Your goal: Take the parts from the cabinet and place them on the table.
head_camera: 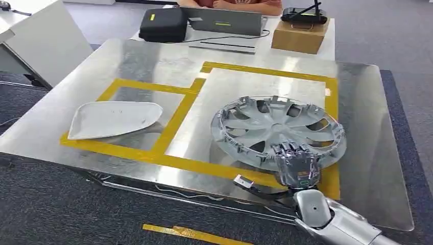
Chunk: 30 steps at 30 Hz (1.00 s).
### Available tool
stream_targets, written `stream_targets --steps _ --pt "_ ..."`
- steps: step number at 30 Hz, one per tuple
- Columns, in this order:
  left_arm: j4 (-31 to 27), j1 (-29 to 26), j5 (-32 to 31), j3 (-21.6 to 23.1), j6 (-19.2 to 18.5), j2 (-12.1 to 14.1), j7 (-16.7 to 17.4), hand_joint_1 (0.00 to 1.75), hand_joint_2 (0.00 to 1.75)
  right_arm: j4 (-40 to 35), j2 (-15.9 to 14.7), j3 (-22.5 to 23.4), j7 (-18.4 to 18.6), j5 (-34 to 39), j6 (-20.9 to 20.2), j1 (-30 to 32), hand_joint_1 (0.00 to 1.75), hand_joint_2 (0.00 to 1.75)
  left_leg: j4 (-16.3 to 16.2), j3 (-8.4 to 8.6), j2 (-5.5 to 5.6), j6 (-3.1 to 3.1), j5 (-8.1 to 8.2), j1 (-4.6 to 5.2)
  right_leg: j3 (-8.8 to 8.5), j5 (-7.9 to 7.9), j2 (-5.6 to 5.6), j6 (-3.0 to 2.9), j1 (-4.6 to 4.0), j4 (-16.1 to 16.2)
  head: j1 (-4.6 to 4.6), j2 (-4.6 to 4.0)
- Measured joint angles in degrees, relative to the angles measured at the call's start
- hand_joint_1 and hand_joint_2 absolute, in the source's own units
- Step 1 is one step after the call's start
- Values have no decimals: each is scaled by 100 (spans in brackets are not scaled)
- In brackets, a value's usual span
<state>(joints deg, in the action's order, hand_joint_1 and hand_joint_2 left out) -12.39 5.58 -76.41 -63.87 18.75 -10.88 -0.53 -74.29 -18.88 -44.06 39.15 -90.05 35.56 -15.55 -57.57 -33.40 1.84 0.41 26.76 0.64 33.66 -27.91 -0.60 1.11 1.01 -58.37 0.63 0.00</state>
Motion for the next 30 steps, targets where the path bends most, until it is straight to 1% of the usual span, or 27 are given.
stream_targets --steps 1,2,3,4,5,6,7,10,12,17,20,23,27,29,30 --pt "0 0 24 0 26 0 -15 0 0 0 6 -39 0 0 74 25 0 0 0 -2 0 1 1 0 0 -1 3 1 0 0 0 0" --pt "0 1 24 0 26 -2 22 0 0 18 101 -59 -2 0 212 89 0 0 0 -2 0 2 1 0 -1 -2 3 3 0 0 0 0" --pt "0 1 22 -4 26 -2 57 0 0 30 137 -66 -17 0 258 130 0 0 0 -2 0 2 1 0 -1 -2 1 3 0 0 0 0" --pt "0 1 11 -13 26 -4 72 0 0 48 222 -66 -104 0 297 188 0 0 0 -1 0 3 2 0 -1 -2 -1 3 0 0 0 0" --pt "0 3 11 -18 24 -4 74 0 0 55 314 -31 -295 0 317 267 0 0 0 -1 0 3 3 0 -1 -3 0 3 0 0 2 0" --pt "0 5 11 -22 24 -7 79 0 0 57 422 66 -587 0 324 377 0 0 0 -1 0 5 4 0 0 -4 1 5 0 0 -2 0" --pt "0 4 11 -35 13 -7 81 0 0 66 578 230 -1073 0 326 486 0 0 0 -1 0 6 5 0 0 -5 2 4 0 0 2 0" --pt "0 3 22 -63 -35 -7 88 0 0 72 1014 771 -2062 26 328 750 0 0 1 -1 0 6 5 -1 0 -7 2 2 -5 0 2 0" --pt "0 2 22 -68 -63 -7 88 0 0 76 1216 1043 -2284 46 328 852 0 0 1 -1 0 6 5 -1 0 -8 2 2 -6 0 0 0" --pt "0 2 31 -81 -96 -7 94 0 0 70 1536 1514 -2665 33 328 1006 0 0 1 -2 0 6 5 -1 -3 -8 1 2 -5 0 0 0" --pt "0 1 63 -96 -96 -7 100 0 0 -91 1615 1578 -2839 15 332 1079 0 0 0 -1 0 7 5 1 -4 -7 1 3 -2 0 0 0" --pt "0 2 90 -103 -96 -7 109 0 0 -448 1600 1558 -2778 0 335 1046 0 0 0 1 0 7 5 3 -5 -7 1 3 3 0 -2 0" --pt "0 1 101 -105 -94 -7 125 0 0 -702 1565 1526 -2706 0 335 1029 0 0 0 1 -1 8 6 4 -6 -7 1 3 4 1 2 0" --pt "0 3 105 -107 -94 -7 140 0 0 -932 1439 1460 -2701 -2 335 967 0 0 -1 1 -1 8 6 6 -5 -6 1 4 6 1 0 0" --pt "0 3 107 -107 -96 -4 155 0 0 -1070 1358 1456 -2788 0 335 925 0 0 -2 2 -1 8 6 6 -5 -6 1 4 6 1 0 0"
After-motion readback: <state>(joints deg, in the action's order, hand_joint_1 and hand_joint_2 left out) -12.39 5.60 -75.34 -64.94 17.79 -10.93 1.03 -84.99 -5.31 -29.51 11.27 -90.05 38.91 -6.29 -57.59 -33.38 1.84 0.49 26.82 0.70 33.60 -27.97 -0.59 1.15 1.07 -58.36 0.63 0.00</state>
